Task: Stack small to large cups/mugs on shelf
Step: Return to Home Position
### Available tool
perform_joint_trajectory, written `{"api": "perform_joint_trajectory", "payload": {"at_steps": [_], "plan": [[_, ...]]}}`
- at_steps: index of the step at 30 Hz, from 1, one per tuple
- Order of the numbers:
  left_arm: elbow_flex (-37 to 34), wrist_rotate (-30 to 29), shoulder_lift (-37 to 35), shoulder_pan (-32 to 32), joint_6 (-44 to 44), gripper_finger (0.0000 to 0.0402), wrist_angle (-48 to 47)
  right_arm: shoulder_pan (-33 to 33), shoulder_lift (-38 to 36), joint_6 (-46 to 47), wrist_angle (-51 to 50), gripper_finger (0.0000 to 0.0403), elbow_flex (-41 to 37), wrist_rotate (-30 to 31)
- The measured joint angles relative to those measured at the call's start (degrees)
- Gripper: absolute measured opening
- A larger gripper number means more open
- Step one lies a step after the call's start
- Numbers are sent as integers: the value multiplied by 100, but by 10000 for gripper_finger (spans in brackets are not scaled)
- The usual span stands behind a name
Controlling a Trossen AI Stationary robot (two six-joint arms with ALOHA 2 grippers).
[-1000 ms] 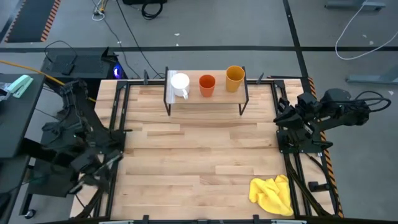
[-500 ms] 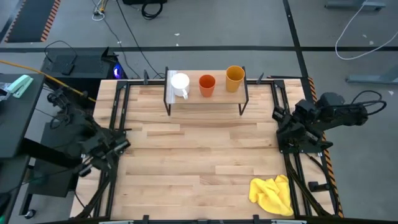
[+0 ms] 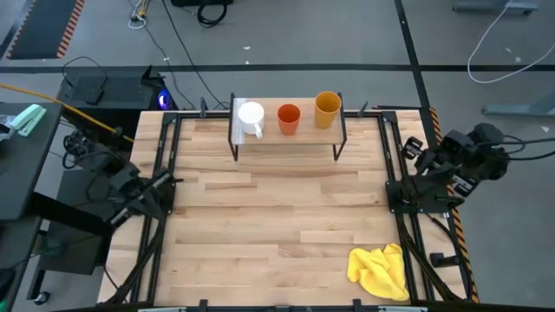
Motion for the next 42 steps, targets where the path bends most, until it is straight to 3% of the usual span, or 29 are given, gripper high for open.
{"api": "perform_joint_trajectory", "payload": {"at_steps": [13,21,25,42], "plan": [[-859,-76,-1763,45,-111,36,-201,0,-729,-86,-343,71,-6,184],[-820,-115,-1741,47,-42,28,-403,0,-898,-185,-357,71,5,187],[-1072,-20,-1741,45,118,33,-26,0,-900,-145,-281,71,-156,212],[-2582,7,-1741,45,186,26,1725,-4,-905,268,2165,71,-2063,-12]]}}
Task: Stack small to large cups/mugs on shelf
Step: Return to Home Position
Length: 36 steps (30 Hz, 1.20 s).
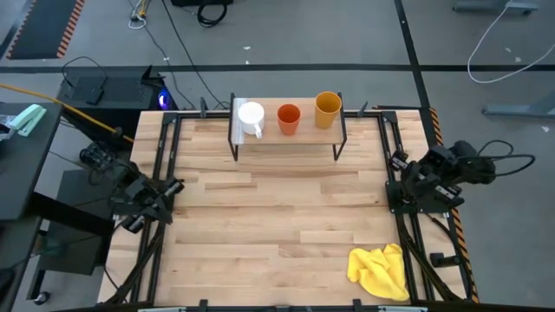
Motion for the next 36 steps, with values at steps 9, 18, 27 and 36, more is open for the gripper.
{"api": "perform_joint_trajectory", "payload": {"at_steps": [9,18,27,36], "plan": [[-583,3,1,0,-31,36,417,1,-2,4,1496,71,-1036,-55],[-940,2,1,0,-33,26,777,1,-4,4,1843,71,-1572,-63],[-1216,-1,10,0,-64,34,1031,0,-2,60,1640,71,-1679,-63],[-1218,0,12,0,-155,30,607,1,-2,6,687,71,-1679,-85]]}}
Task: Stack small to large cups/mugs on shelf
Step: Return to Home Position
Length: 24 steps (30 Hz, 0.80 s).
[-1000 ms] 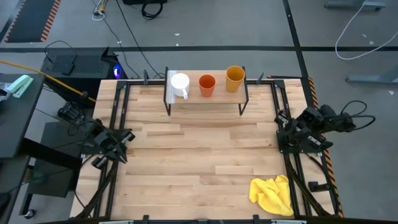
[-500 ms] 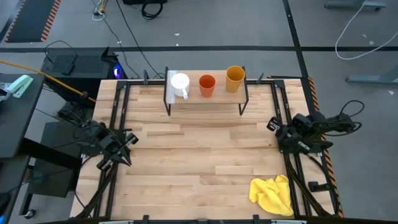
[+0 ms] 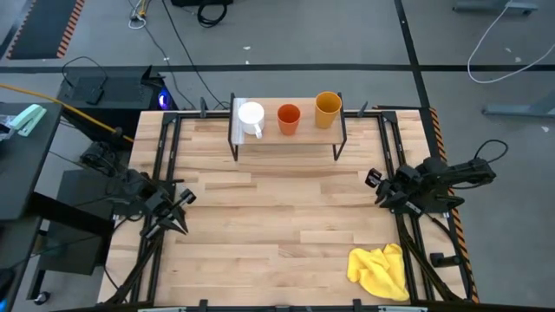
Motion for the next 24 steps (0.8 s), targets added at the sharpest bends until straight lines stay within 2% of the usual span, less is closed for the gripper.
{"api": "perform_joint_trajectory", "payload": {"at_steps": [6,10,16,24], "plan": [[0,-57,1,0,-185,31,-963,1,0,-243,-1004,71,0,2],[7,-385,104,-1,-196,36,-1071,1,0,-485,-1607,71,0,43],[7,-435,263,-2,-139,29,-1117,0,0,-714,-2037,71,0,145],[7,-440,588,-2,-180,24,-1136,-1,2,-620,-2248,71,0,1003]]}}
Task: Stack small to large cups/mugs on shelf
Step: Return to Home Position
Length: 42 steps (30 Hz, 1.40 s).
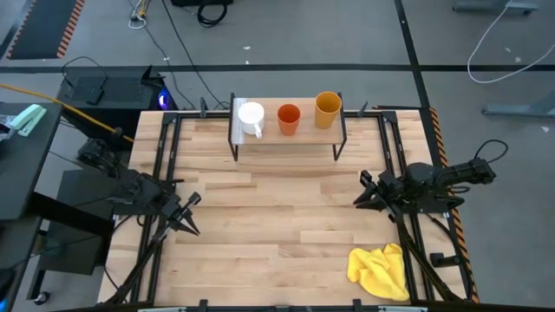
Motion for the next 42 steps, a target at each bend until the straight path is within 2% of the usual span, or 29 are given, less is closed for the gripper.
{"api": "perform_joint_trajectory", "payload": {"at_steps": [5,15,29,42], "plan": [[-2,2,172,0,0,32,1,0,0,-112,-58,71,0,295],[-13,24,238,0,-2,26,329,0,4,-758,-56,71,0,297],[-13,15,238,0,-1,36,429,0,4,-675,-56,71,0,295],[-13,7,238,0,0,27,443,0,4,-672,-56,71,0,294]]}}
